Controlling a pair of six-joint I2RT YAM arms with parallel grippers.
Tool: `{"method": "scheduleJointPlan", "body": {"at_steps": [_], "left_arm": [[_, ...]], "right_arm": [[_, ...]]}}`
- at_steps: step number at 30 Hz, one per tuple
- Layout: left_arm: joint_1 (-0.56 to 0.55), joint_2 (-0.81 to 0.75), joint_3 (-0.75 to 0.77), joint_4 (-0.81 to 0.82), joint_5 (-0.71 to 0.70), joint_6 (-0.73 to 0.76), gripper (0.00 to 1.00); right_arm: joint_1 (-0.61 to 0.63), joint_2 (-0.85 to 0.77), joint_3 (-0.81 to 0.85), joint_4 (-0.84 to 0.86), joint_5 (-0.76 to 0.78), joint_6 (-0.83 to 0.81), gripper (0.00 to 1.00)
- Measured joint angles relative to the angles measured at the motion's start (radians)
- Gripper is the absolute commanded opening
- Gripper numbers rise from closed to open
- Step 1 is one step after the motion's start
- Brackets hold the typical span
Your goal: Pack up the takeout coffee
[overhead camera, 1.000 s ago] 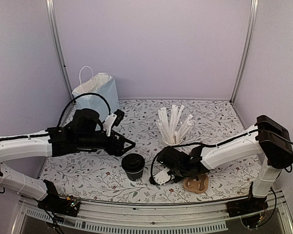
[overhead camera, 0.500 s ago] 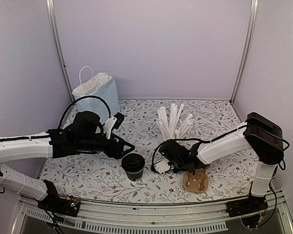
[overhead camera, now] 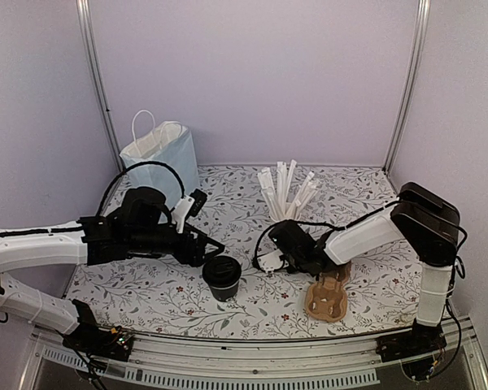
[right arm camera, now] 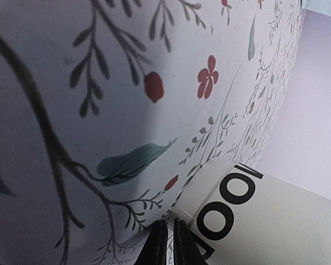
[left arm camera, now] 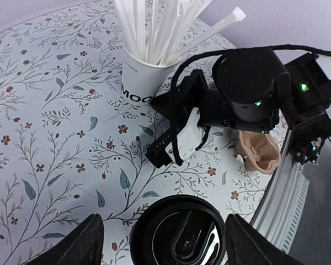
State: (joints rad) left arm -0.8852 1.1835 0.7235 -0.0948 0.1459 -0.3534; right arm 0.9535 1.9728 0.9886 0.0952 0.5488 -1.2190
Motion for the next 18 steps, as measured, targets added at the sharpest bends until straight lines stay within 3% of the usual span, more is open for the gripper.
{"method": "scheduleJointPlan", "body": {"at_steps": [9,14,18], "left_arm": [[0.0,-0.008,-0.006,-0.002,0.003,-0.016,0.8],[0.0,-0.037,-0.019,-0.018,-0.009,-0.04,0.99],[0.0,-0.038,-0.031,-0.029,-0.026,-0.068,1.0]], "right_arm": [[-0.012,0.01,-0.006,0.054,-0.004,-0.022,0.13],[0.03,-0.077,-0.067,-0.013,-0.031,0.005,0.2],[0.122,-0.168,-0.082,-0.126,-0.075,0.061,0.23]]}}
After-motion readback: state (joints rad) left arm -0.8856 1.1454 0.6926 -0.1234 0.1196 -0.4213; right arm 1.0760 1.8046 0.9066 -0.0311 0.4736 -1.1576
